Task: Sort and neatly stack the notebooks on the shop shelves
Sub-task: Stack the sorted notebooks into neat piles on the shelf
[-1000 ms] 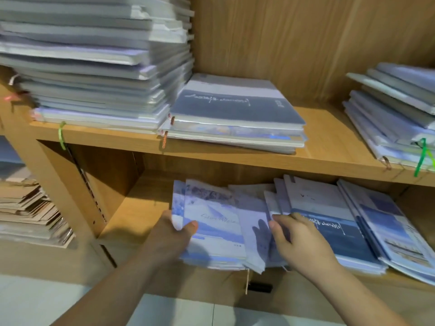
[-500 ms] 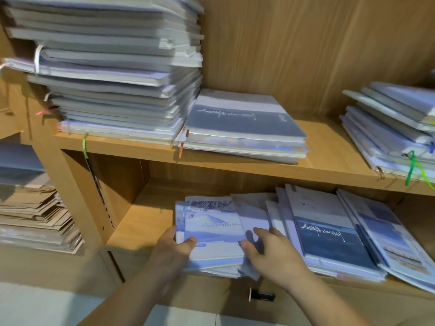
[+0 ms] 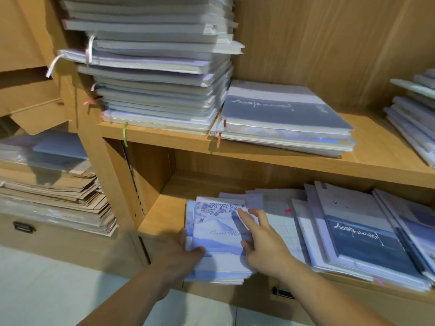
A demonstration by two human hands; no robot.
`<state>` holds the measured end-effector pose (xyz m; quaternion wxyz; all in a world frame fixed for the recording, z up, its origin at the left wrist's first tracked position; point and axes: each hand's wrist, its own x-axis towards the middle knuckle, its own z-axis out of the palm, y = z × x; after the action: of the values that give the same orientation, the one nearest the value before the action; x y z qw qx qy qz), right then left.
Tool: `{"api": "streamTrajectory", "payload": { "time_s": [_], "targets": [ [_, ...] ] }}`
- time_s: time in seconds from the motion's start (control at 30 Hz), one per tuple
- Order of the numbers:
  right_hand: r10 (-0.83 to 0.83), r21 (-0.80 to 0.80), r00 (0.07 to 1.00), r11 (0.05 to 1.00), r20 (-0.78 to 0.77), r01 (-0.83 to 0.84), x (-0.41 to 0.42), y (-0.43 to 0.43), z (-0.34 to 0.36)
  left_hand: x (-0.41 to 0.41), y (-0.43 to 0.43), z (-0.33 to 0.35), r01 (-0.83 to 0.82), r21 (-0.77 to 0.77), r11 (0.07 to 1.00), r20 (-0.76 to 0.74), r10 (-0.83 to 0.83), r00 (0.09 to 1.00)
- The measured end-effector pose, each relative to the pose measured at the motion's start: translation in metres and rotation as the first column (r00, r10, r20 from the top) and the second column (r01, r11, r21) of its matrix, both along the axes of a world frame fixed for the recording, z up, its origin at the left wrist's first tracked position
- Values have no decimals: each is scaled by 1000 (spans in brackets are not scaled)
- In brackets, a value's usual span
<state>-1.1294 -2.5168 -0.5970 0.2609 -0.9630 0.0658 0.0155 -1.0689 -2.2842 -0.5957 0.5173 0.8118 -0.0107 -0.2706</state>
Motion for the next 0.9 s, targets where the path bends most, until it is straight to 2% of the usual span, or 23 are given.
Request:
{"api": "streamTrajectory", "payload": {
  "time_s": [0.1, 0.27, 0.33, 0.43, 0.5, 0.57, 0.6, 0.67, 0.7, 0.8, 0.9],
  "targets": [
    [80, 127, 997, 989, -8, -78, 3, -6, 0, -3, -2, 0, 5, -85, 996, -80, -12, 997],
    [126, 319, 991, 942, -35, -108, 1, -2, 3, -5, -5, 17, -112, -246, 963, -134, 81, 988],
    [33, 371, 999, 929, -40, -16, -2, -5, 10, -13, -11, 28, -114, -299, 947, -149, 71, 986],
    [-173, 333, 983, 925, -62, 183, -11, -10, 26, -33, -20, 43, -90, -328, 941, -65, 73, 995],
    [-195, 355, 971, 906, -136, 232, -20, -10, 34, -45, -19, 50, -96, -369, 925, -27, 93, 995],
    [-193, 486, 955, 827, -224, 281, -32, -4, 46, -56, -8, 57, -84, -434, 897, -9, 89, 996],
    [-199, 581, 950, 754, -243, 306, -39, 1, 52, -62, 0, 63, -70, -457, 887, -3, 77, 997],
    [-243, 721, 943, 608, -229, 332, -55, 11, 64, -74, 14, 75, -27, -481, 876, 27, 46, 999],
    [-272, 745, 940, 580, -204, 329, -62, 16, 70, -80, 20, 80, -9, -485, 875, 47, 36, 998],
    [-318, 737, 945, 620, -80, 271, -90, 31, 94, -104, 34, 96, 31, -507, 862, 78, 11, 997],
    [-288, 593, 956, 780, 52, 203, -128, 52, 124, -131, 46, 108, 135, -492, 860, 174, -55, 983]
  ]
}}
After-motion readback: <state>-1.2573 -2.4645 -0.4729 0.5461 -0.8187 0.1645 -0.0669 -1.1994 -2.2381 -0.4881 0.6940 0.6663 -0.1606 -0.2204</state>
